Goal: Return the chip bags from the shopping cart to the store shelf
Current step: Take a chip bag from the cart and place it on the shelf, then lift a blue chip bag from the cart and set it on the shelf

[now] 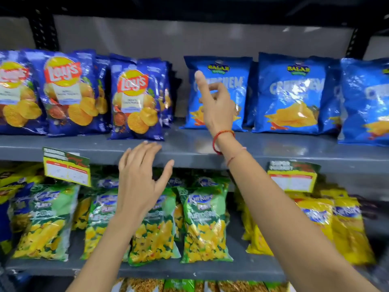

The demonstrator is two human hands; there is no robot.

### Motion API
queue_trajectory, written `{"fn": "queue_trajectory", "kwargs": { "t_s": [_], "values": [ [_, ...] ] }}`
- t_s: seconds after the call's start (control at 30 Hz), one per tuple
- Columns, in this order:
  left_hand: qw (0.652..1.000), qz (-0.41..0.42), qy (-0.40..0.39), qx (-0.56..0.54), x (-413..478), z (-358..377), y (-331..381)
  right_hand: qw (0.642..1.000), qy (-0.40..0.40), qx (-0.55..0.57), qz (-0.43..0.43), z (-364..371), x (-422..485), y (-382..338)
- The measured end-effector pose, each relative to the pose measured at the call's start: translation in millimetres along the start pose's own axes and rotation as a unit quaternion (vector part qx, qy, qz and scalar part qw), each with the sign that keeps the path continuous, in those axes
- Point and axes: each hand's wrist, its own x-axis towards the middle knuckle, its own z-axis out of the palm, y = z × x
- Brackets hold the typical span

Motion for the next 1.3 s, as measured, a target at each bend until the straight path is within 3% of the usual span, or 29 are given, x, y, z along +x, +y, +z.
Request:
{"fn": "queue_trajectory", "kwargs": {
  "t_s": [0.17, 0.37, 0.53, 0.67, 0.8, 1.0, 1.17, 1.3],
  "values": [
    [0.983, 0.105, -0.003, -0.149, -28.1, 46.4, 87.5, 0.995, 0.081, -0.056, 0.010, -121.5, -32.8, 31.0],
    [0.916, 0.194, -0.193, -0.294, -113.5, 126.3, 198.2, 0.965, 0.197, -0.159, 0.064, -283.5, -115.2, 90.9],
    [0.840, 0.206, -0.377, -0.332, -198.6, 186.4, 272.9, 0.909, 0.281, -0.241, 0.193, -399.0, -217.4, 158.6],
    [0.773, 0.201, -0.491, -0.348, -263.1, 223.3, 317.3, 0.831, 0.306, -0.306, 0.349, -465.5, -310.1, 219.8],
    [0.705, 0.173, -0.594, -0.346, -327.0, 259.1, 346.7, 0.741, 0.299, -0.309, 0.515, -500.4, -391.9, 272.7],
    [0.647, 0.121, -0.719, -0.224, -413.4, 324.7, 358.3, 0.642, 0.242, -0.292, 0.667, -506.5, -472.7, 344.4],
    [0.618, 0.074, -0.772, -0.128, -466.5, 372.9, 357.5, 0.615, 0.276, -0.214, 0.707, -501.1, -512.4, 405.2],
    [0.630, 0.042, -0.767, -0.116, -486.8, 407.4, 366.1, 0.611, 0.338, -0.187, 0.691, -496.7, -524.0, 442.1]
  ]
}}
